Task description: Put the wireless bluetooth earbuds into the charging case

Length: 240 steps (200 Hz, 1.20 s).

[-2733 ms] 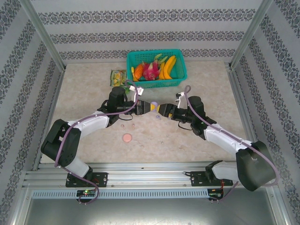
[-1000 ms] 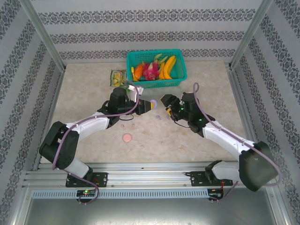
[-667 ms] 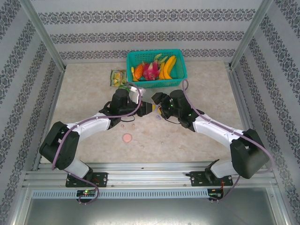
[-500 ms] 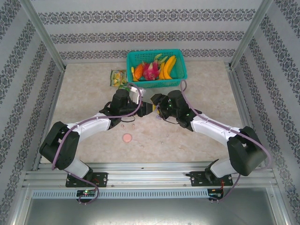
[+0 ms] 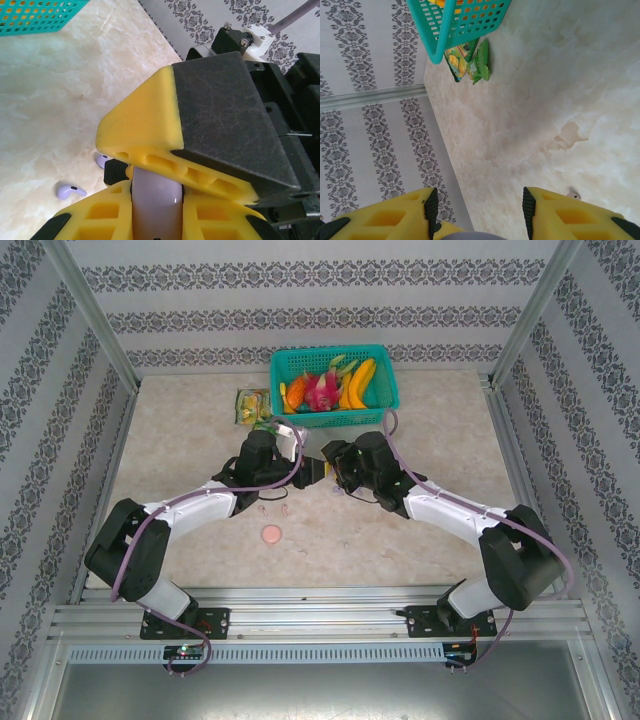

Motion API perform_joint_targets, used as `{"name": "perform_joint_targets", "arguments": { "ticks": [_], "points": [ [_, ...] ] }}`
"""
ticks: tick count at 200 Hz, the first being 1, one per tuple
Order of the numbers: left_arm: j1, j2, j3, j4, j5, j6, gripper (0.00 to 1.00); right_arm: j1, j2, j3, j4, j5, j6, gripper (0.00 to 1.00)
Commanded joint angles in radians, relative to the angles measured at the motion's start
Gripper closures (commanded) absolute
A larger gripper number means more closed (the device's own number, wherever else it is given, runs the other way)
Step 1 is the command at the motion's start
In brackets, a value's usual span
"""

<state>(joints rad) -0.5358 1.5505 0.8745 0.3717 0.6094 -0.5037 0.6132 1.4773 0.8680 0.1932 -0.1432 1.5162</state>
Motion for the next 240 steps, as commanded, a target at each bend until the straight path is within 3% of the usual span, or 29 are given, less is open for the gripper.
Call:
{"name": "perform_joint_targets", "arguments": {
  "ticks": [1,39,73,199,211,240],
  "points": [
    [-0.013,-0.002,-0.002,0.029,0.007,0.032,0.78,0.014,0.014,0.016,0.03,0.016,0.01,0.62],
    [-0.009,-0.022,-0.007,0.02,-0.001,0.039,0.63,0.002,0.007,-0.007,0.03,0.02,0.012,0.63],
    [-0.003,-0.034,-0.006,0.021,0.01,0.034,0.6,-0.008,-0.004,-0.023,0.031,0.022,0.013,0.63],
    [0.0,-0.04,-0.008,0.044,0.024,0.014,0.83,-0.021,-0.005,-0.043,0.038,0.014,0.018,0.62],
    [0.0,-0.04,-0.008,0.047,0.025,0.012,0.87,-0.023,-0.005,-0.044,0.043,0.014,0.016,0.58],
    [0.0,-0.037,-0.008,0.046,0.026,0.011,0.91,-0.05,-0.037,-0.054,0.068,-0.011,-0.027,0.28]
  ]
}}
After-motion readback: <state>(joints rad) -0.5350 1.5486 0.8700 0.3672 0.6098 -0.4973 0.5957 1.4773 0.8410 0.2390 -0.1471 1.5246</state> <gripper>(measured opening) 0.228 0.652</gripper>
